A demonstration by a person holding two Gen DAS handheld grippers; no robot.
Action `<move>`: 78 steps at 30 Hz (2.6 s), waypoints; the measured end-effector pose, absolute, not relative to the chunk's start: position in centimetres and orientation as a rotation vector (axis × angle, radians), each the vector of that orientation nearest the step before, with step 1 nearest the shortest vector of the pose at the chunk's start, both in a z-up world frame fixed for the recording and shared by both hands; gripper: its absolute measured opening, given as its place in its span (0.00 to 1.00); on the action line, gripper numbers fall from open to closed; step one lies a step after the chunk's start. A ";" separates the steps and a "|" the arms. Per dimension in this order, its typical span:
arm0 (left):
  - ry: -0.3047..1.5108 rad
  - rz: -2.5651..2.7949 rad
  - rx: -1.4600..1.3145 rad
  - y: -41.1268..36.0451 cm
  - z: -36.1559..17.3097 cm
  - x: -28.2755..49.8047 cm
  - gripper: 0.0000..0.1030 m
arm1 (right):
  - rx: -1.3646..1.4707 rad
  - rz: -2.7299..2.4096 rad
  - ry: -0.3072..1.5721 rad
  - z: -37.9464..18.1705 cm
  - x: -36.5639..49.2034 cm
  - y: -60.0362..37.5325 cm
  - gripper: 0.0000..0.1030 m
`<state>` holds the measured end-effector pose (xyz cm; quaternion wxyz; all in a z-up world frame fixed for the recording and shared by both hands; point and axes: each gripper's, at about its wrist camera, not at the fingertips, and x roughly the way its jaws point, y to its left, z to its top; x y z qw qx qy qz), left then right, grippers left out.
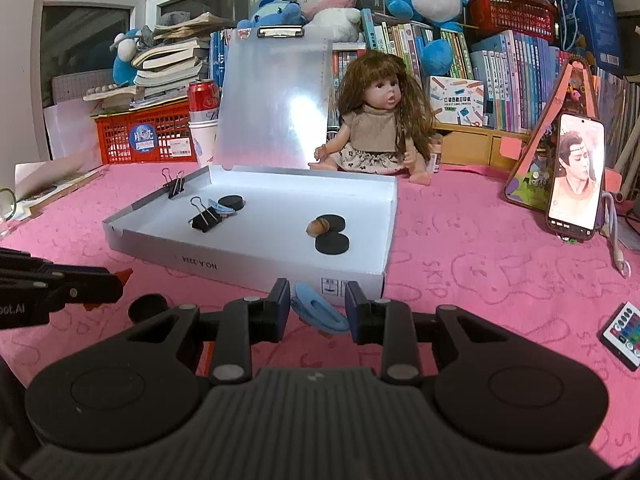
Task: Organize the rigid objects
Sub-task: 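Carry the orange piece and blue clip with both tools into the box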
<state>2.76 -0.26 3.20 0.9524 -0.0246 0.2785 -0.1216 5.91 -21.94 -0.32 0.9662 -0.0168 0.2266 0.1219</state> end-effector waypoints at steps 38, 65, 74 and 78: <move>0.563 -0.116 -0.109 1.3 5.1 14.7 0.09 | 0.057 0.214 0.534 2.0 14.5 -21.1 0.33; 0.649 -0.062 -0.099 1.0 2.9 19.1 0.09 | 0.163 0.222 0.670 -0.3 19.0 -21.9 0.33; 0.679 -0.084 -0.115 1.2 2.7 19.6 0.09 | 0.228 0.238 0.727 -0.5 20.0 -23.0 0.33; 0.692 -0.107 -0.117 1.2 2.5 19.3 0.09 | 0.223 0.265 0.744 -0.4 19.7 -22.6 0.33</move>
